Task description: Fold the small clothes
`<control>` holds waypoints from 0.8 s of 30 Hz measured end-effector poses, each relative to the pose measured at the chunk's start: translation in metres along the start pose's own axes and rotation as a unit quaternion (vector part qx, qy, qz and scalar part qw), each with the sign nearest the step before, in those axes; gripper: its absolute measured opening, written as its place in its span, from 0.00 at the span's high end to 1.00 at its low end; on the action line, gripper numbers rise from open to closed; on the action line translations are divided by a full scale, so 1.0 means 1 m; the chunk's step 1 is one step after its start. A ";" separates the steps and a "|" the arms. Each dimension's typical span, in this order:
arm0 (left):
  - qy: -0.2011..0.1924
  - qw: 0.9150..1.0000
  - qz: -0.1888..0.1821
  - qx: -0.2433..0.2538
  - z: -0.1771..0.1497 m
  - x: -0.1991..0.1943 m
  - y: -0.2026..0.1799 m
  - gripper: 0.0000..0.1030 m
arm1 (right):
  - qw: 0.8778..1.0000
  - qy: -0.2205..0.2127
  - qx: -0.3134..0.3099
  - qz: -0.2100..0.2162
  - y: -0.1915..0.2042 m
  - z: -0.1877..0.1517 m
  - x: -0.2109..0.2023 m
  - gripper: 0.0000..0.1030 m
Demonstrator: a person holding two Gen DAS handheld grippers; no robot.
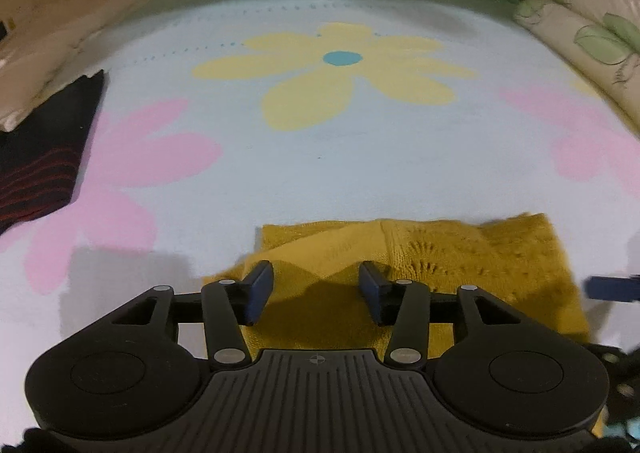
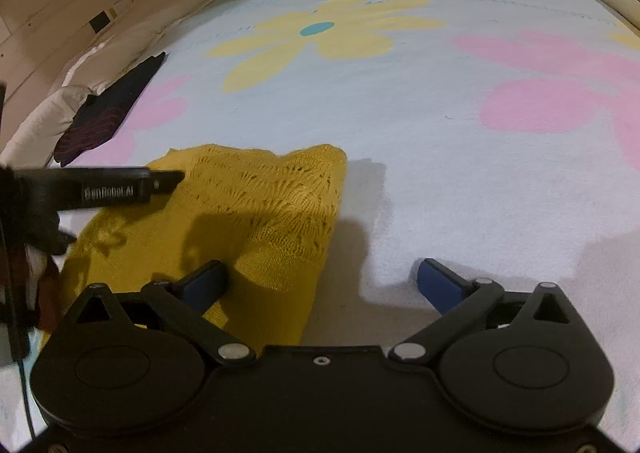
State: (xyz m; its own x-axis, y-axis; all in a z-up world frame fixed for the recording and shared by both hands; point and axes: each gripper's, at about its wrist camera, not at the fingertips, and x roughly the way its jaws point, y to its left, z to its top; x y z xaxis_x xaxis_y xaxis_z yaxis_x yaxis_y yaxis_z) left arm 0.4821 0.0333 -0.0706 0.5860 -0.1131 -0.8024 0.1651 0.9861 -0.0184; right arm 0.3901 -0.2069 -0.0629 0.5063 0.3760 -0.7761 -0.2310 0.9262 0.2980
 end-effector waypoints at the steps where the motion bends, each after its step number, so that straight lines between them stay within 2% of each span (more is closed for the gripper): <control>1: -0.006 1.000 -0.015 -0.017 -0.003 -0.010 0.006 0.48 | 1.000 0.000 0.002 0.003 -0.001 0.000 0.000 0.01; 2: -0.013 0.999 -0.031 -0.041 -0.007 -0.019 0.012 0.43 | 1.000 0.000 0.003 0.007 -0.003 0.000 -0.001 0.01; 4: -0.019 0.993 -0.064 -0.092 -0.018 -0.036 0.028 0.26 | 1.000 0.000 0.007 0.015 -0.007 0.001 -0.002 0.01; 7: -0.008 0.986 -0.091 -0.140 -0.044 -0.056 0.046 0.20 | 1.000 -0.001 0.013 0.025 -0.010 0.000 -0.003 0.01; 12: 0.022 0.988 -0.089 -0.126 -0.091 -0.081 0.056 0.16 | 0.999 0.002 0.026 0.038 -0.015 0.001 -0.005 0.01; 17: 0.048 0.979 -0.116 -0.160 -0.121 -0.076 0.061 0.15 | 0.996 -0.001 0.056 0.067 -0.024 0.002 -0.007 0.00; 18: 0.053 0.976 -0.124 -0.168 -0.124 -0.071 0.060 0.11 | 0.995 -0.004 0.066 0.077 -0.026 0.001 -0.007 0.00; 19: 0.048 0.976 -0.130 -0.168 -0.122 -0.068 0.058 0.00 | 0.993 -0.007 0.077 0.086 -0.027 0.001 -0.007 0.00; 24: 0.035 0.981 -0.136 -0.134 -0.104 -0.050 0.040 0.01 | 0.981 -0.016 0.122 0.152 -0.032 0.002 -0.001 0.00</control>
State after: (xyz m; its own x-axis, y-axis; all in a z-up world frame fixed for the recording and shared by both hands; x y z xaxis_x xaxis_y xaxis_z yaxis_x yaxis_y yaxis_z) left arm 0.3771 0.0914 -0.0931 0.4911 -0.3766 -0.7855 0.0882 0.9186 -0.3852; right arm 0.3991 -0.2369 -0.0705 0.4715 0.6323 -0.6147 -0.1707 0.7493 0.6398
